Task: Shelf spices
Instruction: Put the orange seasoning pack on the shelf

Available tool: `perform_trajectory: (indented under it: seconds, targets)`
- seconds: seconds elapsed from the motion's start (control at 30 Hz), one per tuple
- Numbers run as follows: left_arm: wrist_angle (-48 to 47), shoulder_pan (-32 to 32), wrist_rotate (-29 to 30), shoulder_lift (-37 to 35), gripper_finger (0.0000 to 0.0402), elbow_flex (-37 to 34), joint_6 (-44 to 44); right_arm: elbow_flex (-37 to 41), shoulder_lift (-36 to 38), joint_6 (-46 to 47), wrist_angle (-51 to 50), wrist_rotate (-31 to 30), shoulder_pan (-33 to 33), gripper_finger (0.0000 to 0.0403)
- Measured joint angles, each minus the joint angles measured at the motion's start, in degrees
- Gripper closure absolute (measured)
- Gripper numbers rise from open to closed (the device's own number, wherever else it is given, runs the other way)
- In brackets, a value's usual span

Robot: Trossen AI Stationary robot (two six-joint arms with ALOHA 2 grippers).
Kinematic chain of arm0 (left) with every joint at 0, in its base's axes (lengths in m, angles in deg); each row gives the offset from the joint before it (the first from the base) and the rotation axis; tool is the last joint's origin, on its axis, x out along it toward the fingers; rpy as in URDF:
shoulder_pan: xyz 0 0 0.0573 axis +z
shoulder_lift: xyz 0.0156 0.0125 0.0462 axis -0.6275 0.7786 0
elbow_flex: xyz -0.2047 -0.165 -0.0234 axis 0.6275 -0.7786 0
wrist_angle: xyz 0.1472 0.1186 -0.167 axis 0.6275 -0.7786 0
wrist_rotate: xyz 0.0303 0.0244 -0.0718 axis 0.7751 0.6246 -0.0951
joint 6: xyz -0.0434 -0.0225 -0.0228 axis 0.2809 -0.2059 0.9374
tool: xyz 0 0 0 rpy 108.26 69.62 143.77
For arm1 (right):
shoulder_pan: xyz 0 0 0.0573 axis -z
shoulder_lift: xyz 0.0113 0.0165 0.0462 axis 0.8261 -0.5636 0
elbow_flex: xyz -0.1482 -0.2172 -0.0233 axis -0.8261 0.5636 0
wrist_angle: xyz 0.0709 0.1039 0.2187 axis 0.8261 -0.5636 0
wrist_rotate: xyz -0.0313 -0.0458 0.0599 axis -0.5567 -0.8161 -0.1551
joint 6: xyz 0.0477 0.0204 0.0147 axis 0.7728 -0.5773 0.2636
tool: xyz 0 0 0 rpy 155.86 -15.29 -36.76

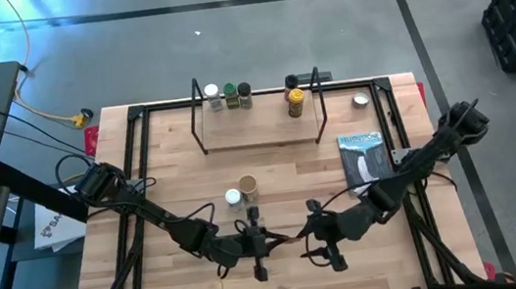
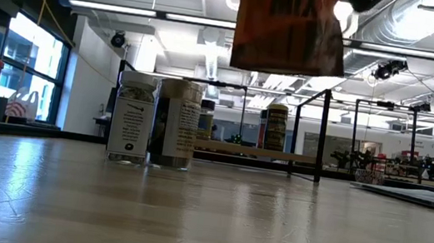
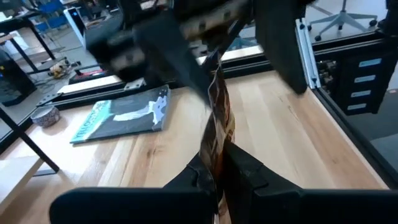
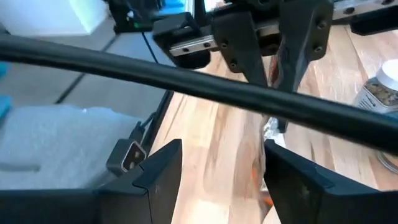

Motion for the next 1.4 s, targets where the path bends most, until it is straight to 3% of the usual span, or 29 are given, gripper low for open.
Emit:
perform_trajectory:
  seconds: [0.13,0.3,0.37,0.47,0.67,0.87,1.07,1.3,1.4]
  targets:
    - [-0.34,0.12,0.40,0.00,0.0390,-0.07,0.17,-5.40,0.30,-0.01,-9.98,-0.87,-0.88,0.0196]
    - [-0.80,0.30,0.68,0.11,0.0390,-0.22,0.19,-11.83,0.36,-0.60,-22.34,-13.71,-1.96,0.0196]
    - [-0.73,0.41,0.52,0.11,0.0390,-0.22,0.63,-13.63,0.37,-1.19,-24.47,-15.49,-1.22,0.0196]
    - [-0.78,0.68,0.24,0.11,0.0390,-0.22,1.07,-14.60,0.38,-2.46,-24.21,-14.89,0.49,0.0196]
    - [-0.98,0.81,-0.11,0.11,0.0390,-0.22,1.55,-13.11,-0.31,-1.75,-22.61,-5.55,4.79,0.0196]
    - [-1.53,0.80,-0.15,0.11,0.0390,-0.22,2.18,-12.94,-4.15,-2.09,-21.15,-4.18,5.29,0.0205]
    - [-1.52,0.79,-0.15,0.11,0.0390,-0.22,2.58,-12.87,-6.07,-2.04,-19.31,-4.28,5.34,0.0260]
    - [-2.16,0.65,-0.36,0.11,0.0387,-0.18,2.19,-12.87,-5.60,-0.94,-20.66,-3.62,5.41,0.0389]
    - [-4.35,0.35,0.09,0.07,0.0370,-0.15,2.70,-12.87,-5.57,1.35,-22.75,-4.88,5.72,0.0393]
